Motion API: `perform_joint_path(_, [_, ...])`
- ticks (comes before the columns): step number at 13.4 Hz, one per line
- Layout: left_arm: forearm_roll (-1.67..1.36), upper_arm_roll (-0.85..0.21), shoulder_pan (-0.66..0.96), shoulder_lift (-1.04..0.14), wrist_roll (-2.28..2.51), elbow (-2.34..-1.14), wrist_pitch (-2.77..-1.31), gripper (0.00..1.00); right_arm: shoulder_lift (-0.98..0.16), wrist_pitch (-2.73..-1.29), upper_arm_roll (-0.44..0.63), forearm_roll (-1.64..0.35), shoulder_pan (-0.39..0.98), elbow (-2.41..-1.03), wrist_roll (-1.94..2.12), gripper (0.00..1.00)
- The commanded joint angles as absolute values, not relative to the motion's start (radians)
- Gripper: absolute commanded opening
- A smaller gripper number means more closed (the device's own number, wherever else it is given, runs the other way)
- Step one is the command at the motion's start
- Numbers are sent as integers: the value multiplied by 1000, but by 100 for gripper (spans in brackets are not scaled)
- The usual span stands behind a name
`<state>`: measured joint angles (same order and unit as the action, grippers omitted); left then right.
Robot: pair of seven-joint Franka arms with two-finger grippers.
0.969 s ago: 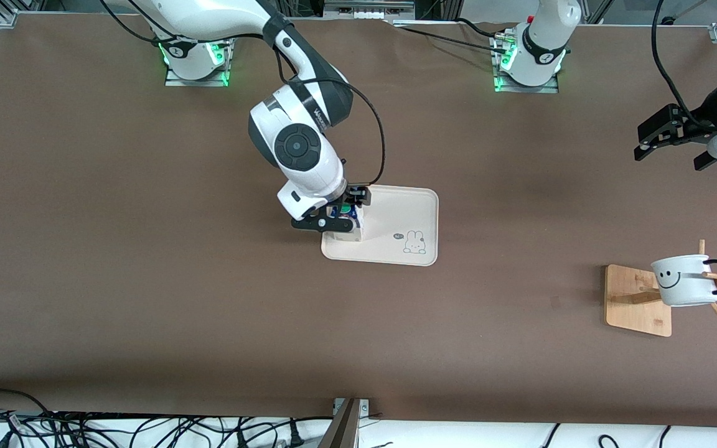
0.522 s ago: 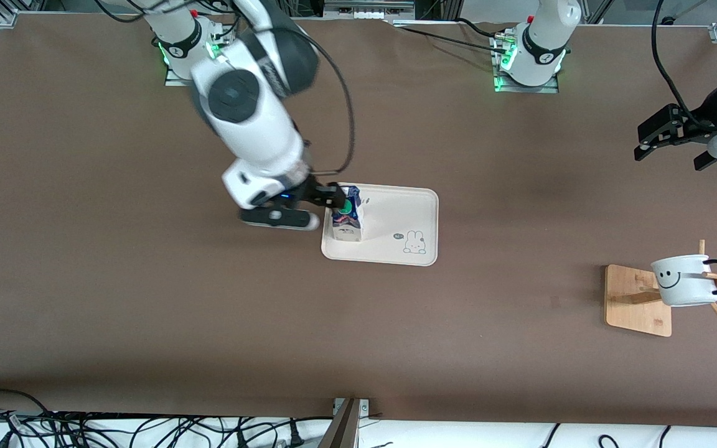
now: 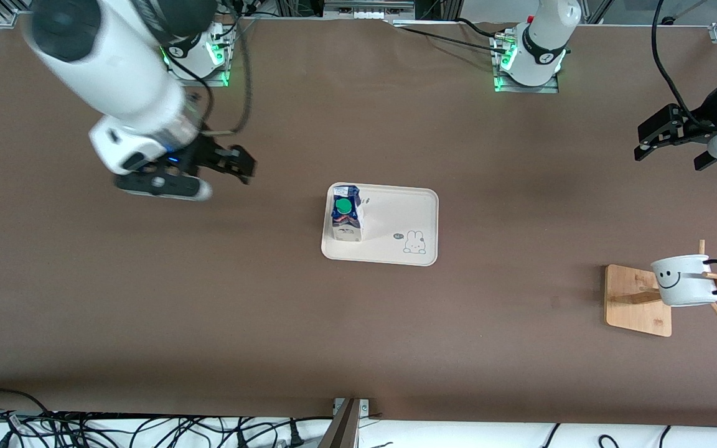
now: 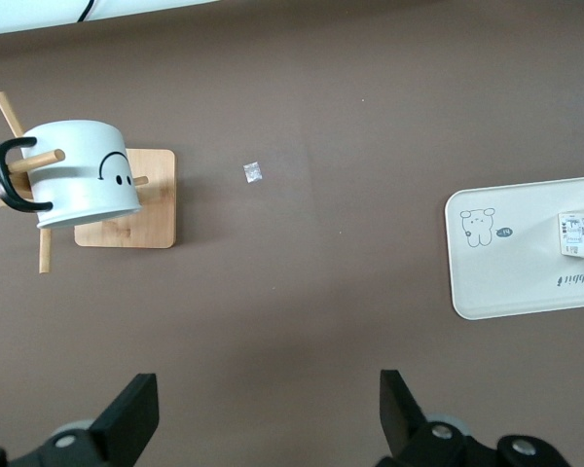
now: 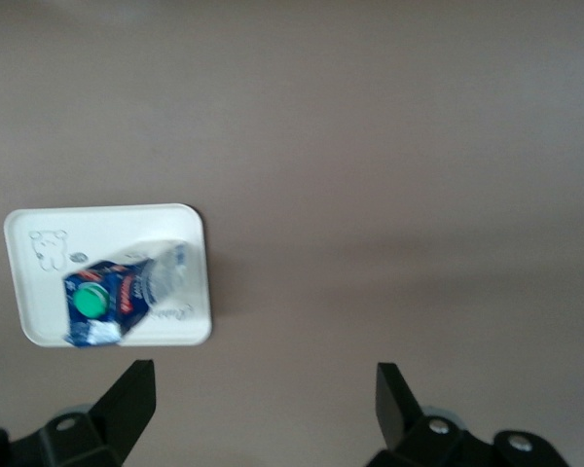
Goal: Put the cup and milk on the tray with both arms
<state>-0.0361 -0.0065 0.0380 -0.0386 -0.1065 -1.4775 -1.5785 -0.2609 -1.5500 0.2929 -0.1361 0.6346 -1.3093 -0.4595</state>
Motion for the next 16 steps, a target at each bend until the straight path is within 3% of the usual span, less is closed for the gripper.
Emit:
perform_joint_path(1, [-51, -9, 38, -55, -107, -1443, -1554, 100, -100, -1514, 293, -138, 572, -1460, -333, 100])
perform_joint_path(3, [-51, -9, 40, -54, -109, -1443, -1554, 100, 15, -1535, 240, -121, 476, -1596, -250, 100])
perform_joint_path(6, [-51, -9, 40, -55, -109, -1443, -1554, 100, 151, -1575, 2, -57, 200, -1753, -206, 100])
perform_joint_path(10, [-51, -9, 38, -54, -109, -1443, -1554, 100, 180, -1600, -11, -57, 85, -1796, -48, 100])
perform_joint_path(16, [-51, -11, 49, -60, -107, -1443, -1555, 100, 111, -1600, -6, -26, 86, -1720, -44, 100])
